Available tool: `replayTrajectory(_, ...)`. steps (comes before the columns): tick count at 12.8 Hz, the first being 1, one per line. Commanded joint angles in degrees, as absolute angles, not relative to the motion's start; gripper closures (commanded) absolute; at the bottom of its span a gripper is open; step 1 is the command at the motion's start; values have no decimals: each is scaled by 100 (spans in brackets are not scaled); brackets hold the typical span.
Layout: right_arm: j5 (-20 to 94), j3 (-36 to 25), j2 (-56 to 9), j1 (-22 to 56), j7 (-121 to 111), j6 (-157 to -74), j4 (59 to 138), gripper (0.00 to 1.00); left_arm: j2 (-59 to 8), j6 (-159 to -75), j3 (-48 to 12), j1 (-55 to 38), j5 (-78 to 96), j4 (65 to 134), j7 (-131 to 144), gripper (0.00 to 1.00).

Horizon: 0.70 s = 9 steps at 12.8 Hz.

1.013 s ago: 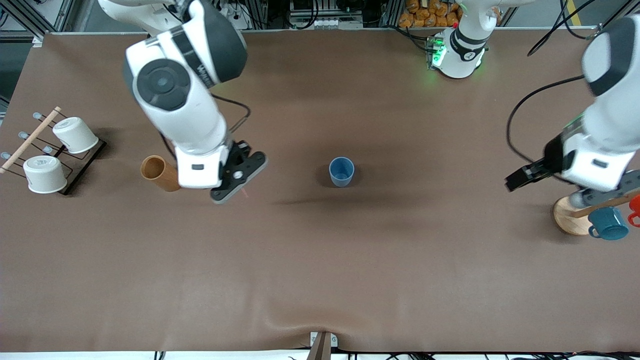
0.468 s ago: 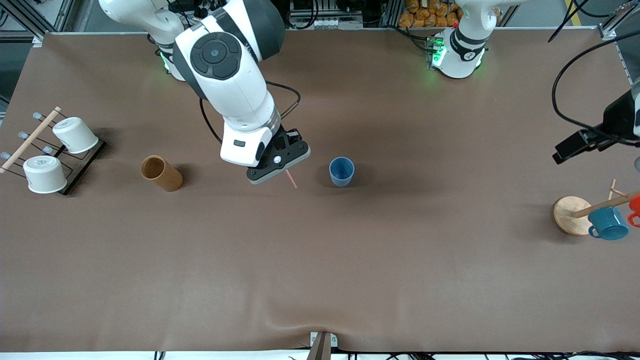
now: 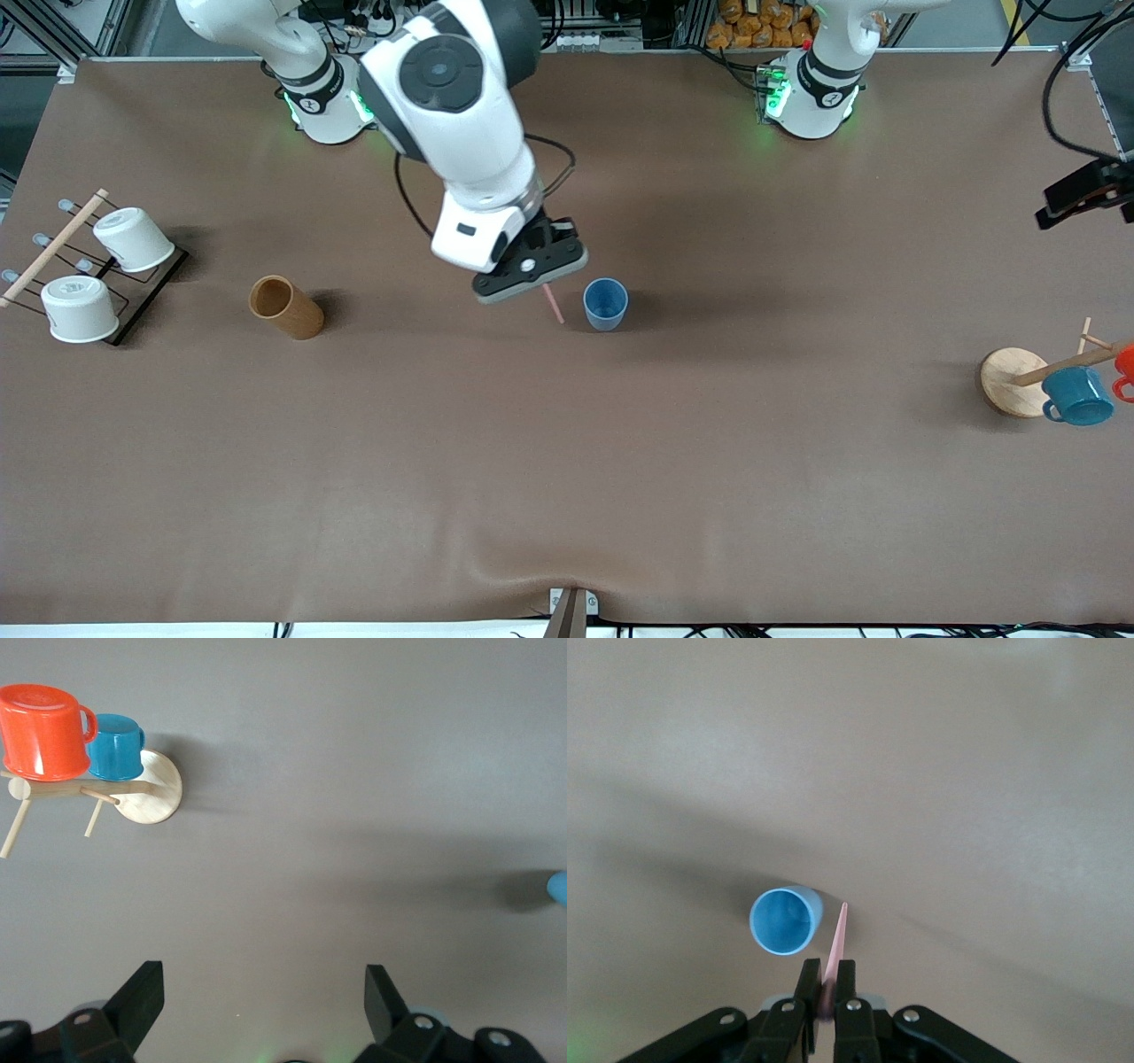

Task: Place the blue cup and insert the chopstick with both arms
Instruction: 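Move the pink chopstick above the blue cup with the right gripper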

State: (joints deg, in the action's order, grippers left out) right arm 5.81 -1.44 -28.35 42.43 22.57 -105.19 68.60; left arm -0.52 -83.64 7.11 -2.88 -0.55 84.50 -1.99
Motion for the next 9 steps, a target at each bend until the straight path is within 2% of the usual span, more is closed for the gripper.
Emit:
replayTrajectory(1, 694, -202, -2900, 4464, 2724, -10661, 6864, 100, 228, -8428, 800, -440, 87, 8789, -351, 0)
replayTrajectory(7, 677, -202, -3023, 4746, 2918, -10705, 6908, 100, 237, -8561, 756, -545, 105, 8895, -142, 0)
replayTrajectory(9, 668, -202, -3120, 4746, 2901, -10757, 6908, 100, 176, -8517, 895, -833, 97, 8895, 183, 0)
